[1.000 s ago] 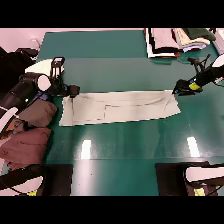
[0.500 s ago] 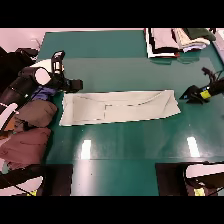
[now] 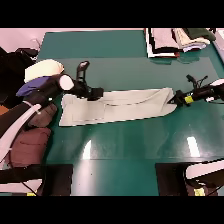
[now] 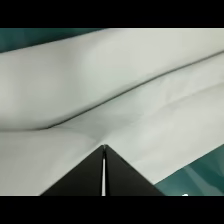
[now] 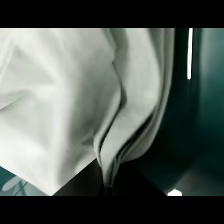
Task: Fold the shirts.
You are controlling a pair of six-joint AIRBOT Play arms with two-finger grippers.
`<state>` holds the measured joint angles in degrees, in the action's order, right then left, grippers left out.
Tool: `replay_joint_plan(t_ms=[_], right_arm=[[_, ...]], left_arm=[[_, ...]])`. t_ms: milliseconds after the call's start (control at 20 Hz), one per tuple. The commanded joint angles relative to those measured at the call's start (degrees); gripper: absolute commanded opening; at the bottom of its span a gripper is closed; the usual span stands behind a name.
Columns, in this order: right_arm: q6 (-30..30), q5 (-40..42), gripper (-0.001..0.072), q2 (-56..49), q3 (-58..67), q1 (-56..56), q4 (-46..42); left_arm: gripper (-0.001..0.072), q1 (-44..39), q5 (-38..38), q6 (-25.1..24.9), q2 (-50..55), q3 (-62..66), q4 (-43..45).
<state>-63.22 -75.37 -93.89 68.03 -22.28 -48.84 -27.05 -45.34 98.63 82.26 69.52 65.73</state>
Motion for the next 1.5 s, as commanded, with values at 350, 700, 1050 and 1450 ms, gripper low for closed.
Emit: replay_joint_plan(t_ms=[350, 700, 1050, 1450], right_arm=[[-5.4, -5.6, 0.0015, 18.6, 17.3, 14.2, 5.8], [-9.2, -4.9, 0.0015, 19.8, 23.4, 26.3, 5.7], [-10.3, 1.1, 0.0015, 18.9, 23.8, 37.9, 5.8], [-3.1, 38.9, 0.0321, 2.4, 23.9, 68.9, 16.0]], left_arm=[[0.0023, -7.6, 1.8, -3.2, 21.9, 17.7, -8.3], [0.0023, -7.4, 0.9, -3.6, 23.8, 18.6, -8.9], [0.0023, 6.7, -6.3, -3.6, 9.7, 20.4, -0.5], [0.0024, 25.6, -9.0, -3.8, -15.5, 20.4, 8.8]])
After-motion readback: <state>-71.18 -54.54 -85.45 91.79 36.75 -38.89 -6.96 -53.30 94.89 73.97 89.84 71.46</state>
